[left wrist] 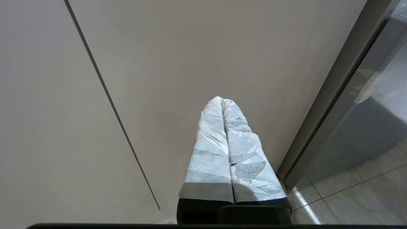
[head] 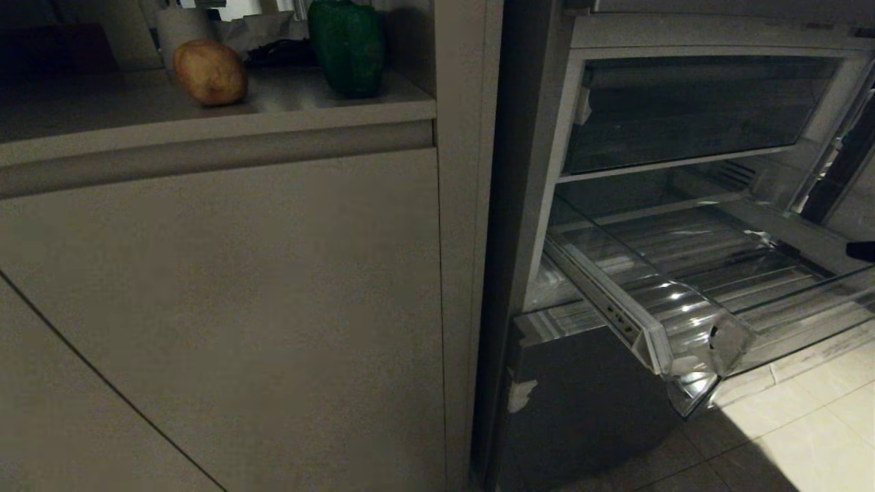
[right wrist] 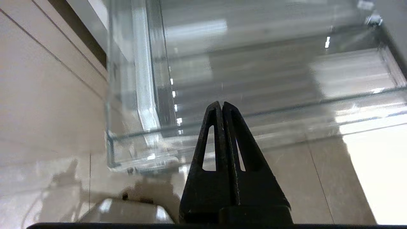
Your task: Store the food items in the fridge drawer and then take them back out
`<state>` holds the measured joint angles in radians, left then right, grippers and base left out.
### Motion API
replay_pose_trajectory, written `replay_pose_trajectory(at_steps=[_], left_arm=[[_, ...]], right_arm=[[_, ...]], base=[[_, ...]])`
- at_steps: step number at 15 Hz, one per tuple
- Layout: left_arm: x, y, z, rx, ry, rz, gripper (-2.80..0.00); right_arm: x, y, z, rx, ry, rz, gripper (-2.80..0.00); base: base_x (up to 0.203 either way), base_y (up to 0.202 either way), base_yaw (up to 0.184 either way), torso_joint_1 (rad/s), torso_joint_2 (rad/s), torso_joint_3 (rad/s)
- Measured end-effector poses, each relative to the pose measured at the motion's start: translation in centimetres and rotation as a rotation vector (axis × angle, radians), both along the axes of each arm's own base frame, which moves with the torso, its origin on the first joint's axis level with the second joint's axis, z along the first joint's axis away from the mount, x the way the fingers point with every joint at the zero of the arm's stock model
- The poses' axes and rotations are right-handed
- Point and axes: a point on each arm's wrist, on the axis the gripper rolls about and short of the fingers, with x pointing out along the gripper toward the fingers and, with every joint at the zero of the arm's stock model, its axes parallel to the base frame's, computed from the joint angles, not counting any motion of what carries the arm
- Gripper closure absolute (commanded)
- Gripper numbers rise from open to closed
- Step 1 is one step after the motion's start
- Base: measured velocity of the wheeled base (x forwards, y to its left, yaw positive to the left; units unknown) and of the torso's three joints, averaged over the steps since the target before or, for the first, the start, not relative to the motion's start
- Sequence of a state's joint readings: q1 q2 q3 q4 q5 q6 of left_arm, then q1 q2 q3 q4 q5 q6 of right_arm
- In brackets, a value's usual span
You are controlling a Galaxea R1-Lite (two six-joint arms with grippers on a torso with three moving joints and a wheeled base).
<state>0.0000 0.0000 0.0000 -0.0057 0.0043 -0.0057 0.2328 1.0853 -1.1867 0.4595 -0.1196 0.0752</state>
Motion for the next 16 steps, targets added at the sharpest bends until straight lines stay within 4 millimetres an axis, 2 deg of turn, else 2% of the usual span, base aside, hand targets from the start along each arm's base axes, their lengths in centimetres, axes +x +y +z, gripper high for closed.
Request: replay_pose_trajectory(at_steps=[4,11,16], left_arm=[[0.0,0.0,0.0,0.0,0.0,0.0,0.0],[0.0,0.0,0.0,0.0,0.0,0.0,0.0],[0.0,0.0,0.0,0.0,0.0,0.0,0.0]], right_arm=[[-0.3,0.1,0.5,0.008,-0.06,0.016,0.0],[-0.5,0.0,-0.7,-0.001,-0.029,0.014,0.0],[0.7,0.3,-1.0,-0.013,-0.02,0.017,0.0]], base=[[0.0,0.0,0.0,0.0,0.0,0.0],[0.0,0.0,0.0,0.0,0.0,0.0],[0.0,0.0,0.0,0.0,0.0,0.0]])
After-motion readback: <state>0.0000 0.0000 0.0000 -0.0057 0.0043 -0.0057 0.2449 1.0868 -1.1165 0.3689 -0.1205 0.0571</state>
